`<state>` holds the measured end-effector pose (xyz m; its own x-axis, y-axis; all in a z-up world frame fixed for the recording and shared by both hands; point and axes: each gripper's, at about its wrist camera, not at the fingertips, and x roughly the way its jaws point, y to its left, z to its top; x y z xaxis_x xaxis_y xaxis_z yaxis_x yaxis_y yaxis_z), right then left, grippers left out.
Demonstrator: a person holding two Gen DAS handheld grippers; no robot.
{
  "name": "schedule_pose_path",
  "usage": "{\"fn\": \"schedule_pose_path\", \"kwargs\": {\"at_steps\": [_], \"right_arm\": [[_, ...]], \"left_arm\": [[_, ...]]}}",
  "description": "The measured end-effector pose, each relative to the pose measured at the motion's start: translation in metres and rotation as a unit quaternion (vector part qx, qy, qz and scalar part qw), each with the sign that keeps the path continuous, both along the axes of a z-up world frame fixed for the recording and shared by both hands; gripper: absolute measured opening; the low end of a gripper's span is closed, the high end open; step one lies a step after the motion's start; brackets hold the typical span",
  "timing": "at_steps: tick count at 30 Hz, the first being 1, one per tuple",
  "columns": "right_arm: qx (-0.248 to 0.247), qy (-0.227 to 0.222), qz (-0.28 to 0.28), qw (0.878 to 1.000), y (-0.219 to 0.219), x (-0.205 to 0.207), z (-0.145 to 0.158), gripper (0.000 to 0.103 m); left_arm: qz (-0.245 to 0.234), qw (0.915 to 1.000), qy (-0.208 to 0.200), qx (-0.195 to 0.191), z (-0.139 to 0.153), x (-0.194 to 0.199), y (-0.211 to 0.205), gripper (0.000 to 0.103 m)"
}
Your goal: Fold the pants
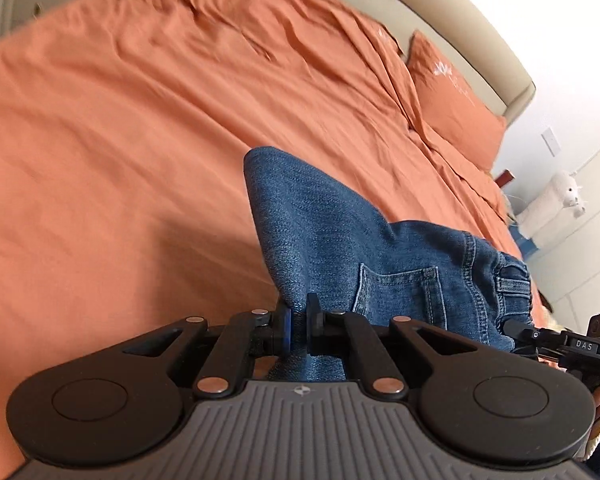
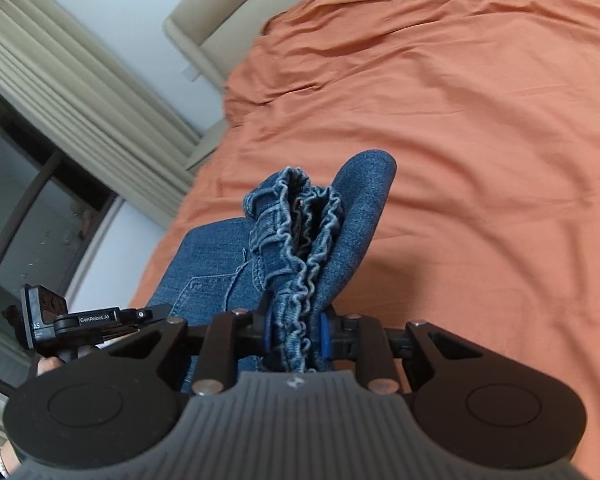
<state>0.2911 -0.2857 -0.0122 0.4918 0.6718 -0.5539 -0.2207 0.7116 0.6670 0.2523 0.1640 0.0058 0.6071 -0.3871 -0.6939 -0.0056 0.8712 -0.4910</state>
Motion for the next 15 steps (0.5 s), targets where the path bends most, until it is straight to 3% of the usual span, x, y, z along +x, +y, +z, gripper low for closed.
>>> {"fn": "schedule_pose_path", "kwargs": {"at_steps": [7, 15], "right_arm": [[0.039, 0.009, 0.027, 0.999, 0.081, 0.017, -0.013, 0.018], [0.029, 0.026, 0.050, 0.998, 0.136, 0.047, -0.042, 0.018]], "left_arm": [[0.031, 0.9987, -0.004, 0.041, 0.012, -0.007, 0.056, 0.006], [0.059, 0.9975, 0.011, 0.037, -0.028, 0.010, 0.101, 0.006]]}}
